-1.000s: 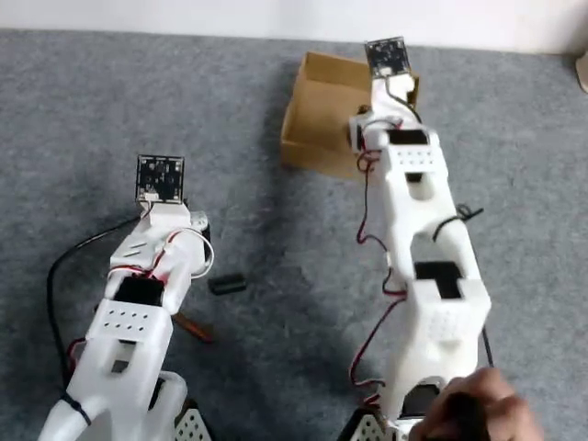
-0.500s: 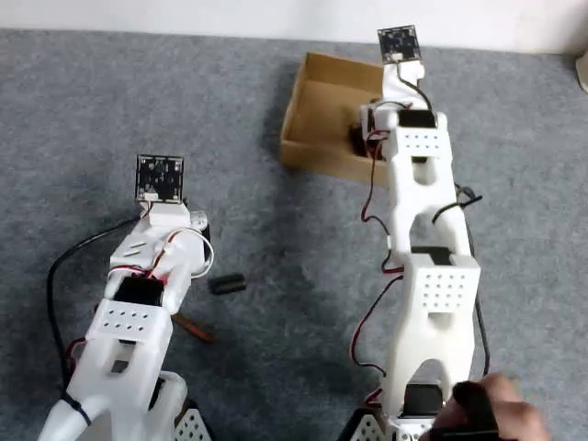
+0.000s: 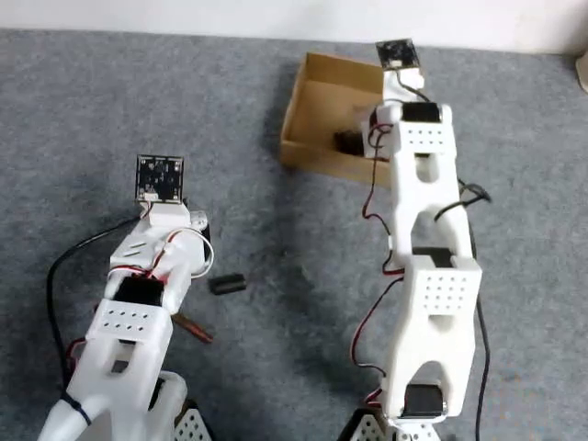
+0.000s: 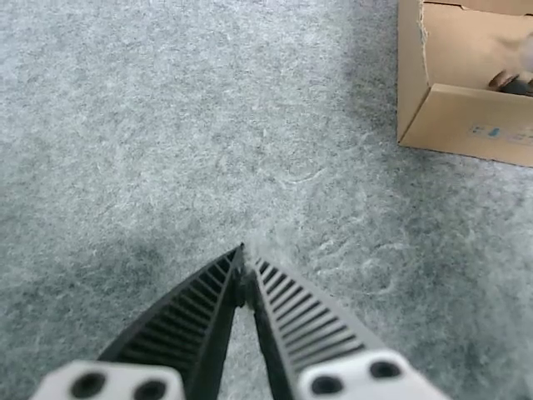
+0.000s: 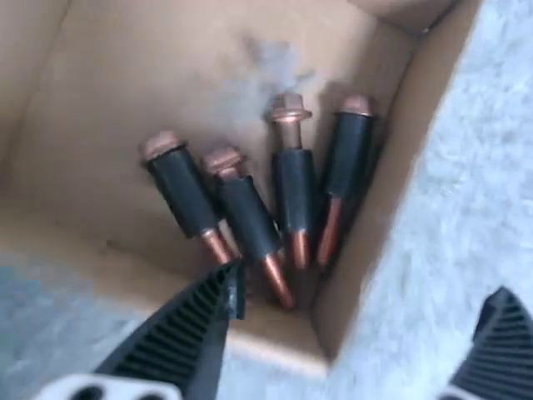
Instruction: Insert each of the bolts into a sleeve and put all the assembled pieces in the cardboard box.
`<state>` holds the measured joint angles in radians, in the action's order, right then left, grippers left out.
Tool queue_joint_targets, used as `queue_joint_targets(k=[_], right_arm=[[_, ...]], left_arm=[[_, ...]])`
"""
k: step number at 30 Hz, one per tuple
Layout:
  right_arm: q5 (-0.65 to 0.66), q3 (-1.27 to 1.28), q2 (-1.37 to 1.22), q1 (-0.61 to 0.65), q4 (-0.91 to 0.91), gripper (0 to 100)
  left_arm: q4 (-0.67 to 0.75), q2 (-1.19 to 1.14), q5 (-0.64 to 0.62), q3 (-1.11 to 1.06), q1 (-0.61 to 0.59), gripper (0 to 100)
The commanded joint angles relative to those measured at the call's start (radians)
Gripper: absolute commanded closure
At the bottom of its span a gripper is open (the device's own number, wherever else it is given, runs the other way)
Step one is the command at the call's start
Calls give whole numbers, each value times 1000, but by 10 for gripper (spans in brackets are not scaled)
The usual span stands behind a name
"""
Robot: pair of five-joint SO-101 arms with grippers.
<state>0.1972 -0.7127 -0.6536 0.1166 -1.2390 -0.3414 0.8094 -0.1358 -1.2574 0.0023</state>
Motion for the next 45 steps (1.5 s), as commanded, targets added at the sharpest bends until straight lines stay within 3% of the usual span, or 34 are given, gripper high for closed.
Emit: queue_joint_targets(k=[1, 9, 13, 21, 24, 27, 35, 39, 45], right_arm=[[9, -114, 166, 70, -186, 613], [9, -272, 412, 254, -504, 613], [9, -285, 591, 352, -526, 613], [23, 117, 1010, 645, -522, 613], [127, 409, 1095, 774, -515, 613], [198, 708, 1138, 817, -409, 613], [334, 1290, 1153, 820, 81, 615], [408, 1429, 1153, 820, 197, 665], [423, 1442, 1139, 820, 292, 757]], left_arm=[[21, 4, 0, 8, 16, 993], [21, -1, -52, 30, -70, 994], [20, 1, -52, 30, -82, 994], [18, 5, -54, 31, -108, 994], [18, 5, -55, 48, -137, 994], [18, 5, -57, 56, -170, 994], [18, 5, -57, 58, -174, 994], [18, 5, -57, 59, -174, 994], [18, 5, -55, 64, -194, 994]])
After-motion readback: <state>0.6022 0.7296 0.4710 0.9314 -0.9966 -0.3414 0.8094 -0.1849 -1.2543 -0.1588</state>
